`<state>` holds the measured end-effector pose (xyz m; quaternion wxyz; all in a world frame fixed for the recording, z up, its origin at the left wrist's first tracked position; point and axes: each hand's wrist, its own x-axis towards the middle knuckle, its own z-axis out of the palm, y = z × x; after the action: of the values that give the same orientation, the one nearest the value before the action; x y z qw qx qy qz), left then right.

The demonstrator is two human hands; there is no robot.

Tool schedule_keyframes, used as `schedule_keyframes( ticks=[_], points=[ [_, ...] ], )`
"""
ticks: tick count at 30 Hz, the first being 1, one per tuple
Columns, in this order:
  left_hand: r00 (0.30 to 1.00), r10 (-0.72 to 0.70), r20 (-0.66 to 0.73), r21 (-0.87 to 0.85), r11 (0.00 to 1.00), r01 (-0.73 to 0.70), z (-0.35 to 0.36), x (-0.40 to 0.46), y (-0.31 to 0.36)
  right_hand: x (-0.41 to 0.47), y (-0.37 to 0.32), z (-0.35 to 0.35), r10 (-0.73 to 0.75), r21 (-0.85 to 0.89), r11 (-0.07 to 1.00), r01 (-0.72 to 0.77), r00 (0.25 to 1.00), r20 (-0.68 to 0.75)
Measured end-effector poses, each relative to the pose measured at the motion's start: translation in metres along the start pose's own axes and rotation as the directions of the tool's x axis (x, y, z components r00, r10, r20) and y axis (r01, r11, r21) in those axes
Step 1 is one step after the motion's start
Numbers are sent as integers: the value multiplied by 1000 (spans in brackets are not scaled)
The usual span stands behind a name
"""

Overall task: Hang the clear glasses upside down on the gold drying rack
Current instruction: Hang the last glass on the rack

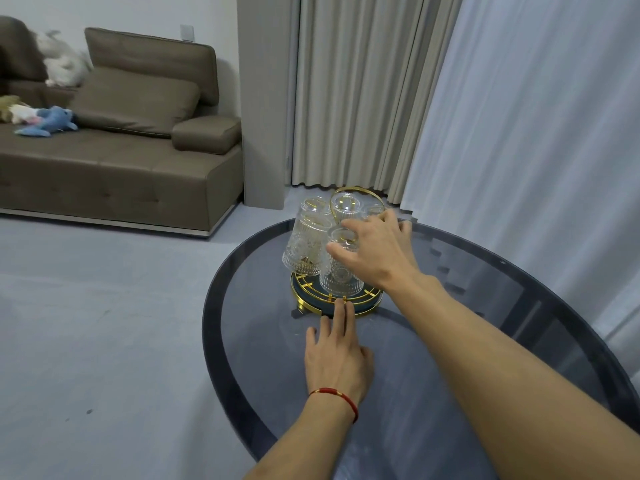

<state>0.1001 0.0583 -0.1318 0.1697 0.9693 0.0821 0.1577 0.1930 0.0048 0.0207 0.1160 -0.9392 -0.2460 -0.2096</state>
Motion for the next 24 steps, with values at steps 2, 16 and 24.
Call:
schedule_keyframes(
  ticks=[2,16,24],
  points=[
    [1000,2,4,2,1000,-2,0,0,0,2,1,2,-7,-32,999,8,1000,21],
    [1000,-18,20,47,999,17,0,1,3,-28,48,-5,326,516,833,-199,931,-167],
    [999,-29,33,63,998,27,0,3,5,-24,60,5,241,567,792,-228,969,53]
  ],
)
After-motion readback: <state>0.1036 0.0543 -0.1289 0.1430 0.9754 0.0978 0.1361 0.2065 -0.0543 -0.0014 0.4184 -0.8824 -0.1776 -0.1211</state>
